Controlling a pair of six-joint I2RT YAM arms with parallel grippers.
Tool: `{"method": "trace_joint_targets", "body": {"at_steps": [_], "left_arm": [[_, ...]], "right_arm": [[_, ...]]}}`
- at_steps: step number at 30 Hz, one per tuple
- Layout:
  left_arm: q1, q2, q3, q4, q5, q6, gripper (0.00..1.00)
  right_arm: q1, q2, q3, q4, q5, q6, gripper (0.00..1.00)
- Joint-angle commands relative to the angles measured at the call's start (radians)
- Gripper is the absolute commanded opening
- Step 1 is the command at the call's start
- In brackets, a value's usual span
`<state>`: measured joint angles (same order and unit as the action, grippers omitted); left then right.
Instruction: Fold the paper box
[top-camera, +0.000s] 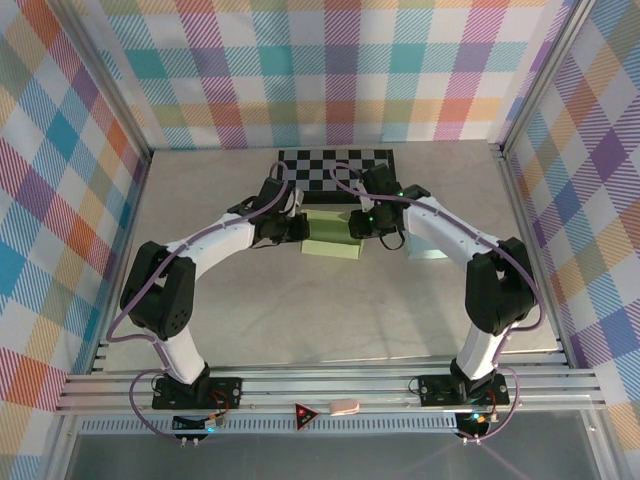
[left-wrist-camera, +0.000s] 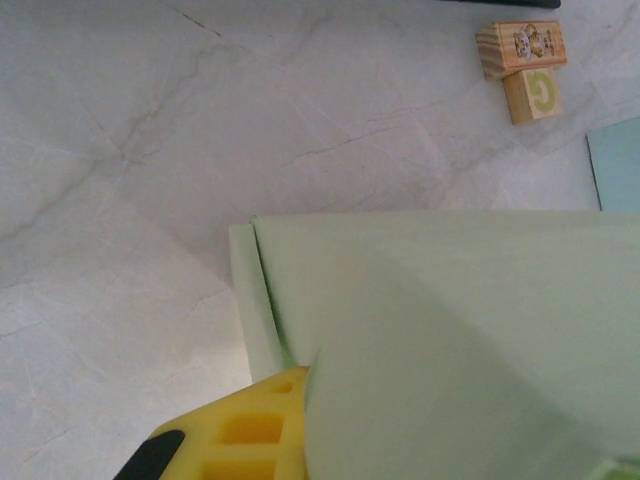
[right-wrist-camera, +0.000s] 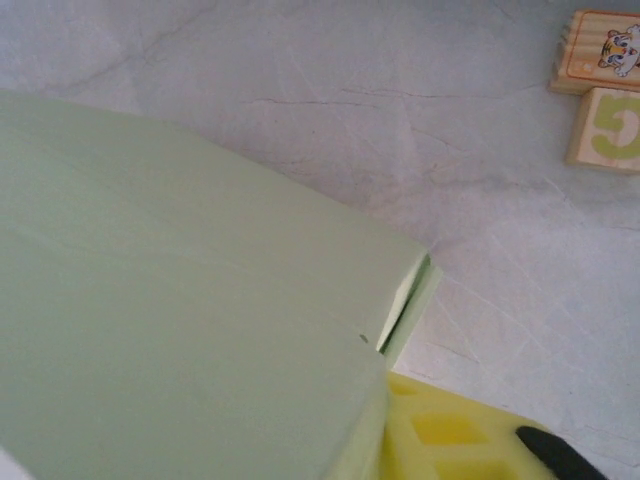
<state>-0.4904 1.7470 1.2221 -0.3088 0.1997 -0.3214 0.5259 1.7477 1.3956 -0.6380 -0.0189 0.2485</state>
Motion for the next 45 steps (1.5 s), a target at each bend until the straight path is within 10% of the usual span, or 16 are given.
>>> {"method": "trace_joint_targets", "body": {"at_steps": [1, 24, 36, 45], "left_arm": [[-0.023, -0.025, -0.026, -0.018, -0.033, 0.024, 0.1], [-0.067, -0.021, 0.001, -0.062, -0.162, 0.029, 0.09], [-0.111, -0.042, -0.037, -0.03, -0.245, 0.008, 0.09], [-0.148, -0.057, -0.082, 0.008, -0.311, -0.035, 0.09]], "right_arm": [[0.008, -0.053, -0.007, -0.026, -0.017, 0.041, 0.32], [0.007, -0.304, -0.03, -0.02, -0.144, 0.681, 0.51], [-0.057, -0.222, -0.033, -0.039, -0.269, 1.475, 0.55], [-0.026, -0.149, -0.032, 0.033, -0.297, 1.628, 0.55]]}}
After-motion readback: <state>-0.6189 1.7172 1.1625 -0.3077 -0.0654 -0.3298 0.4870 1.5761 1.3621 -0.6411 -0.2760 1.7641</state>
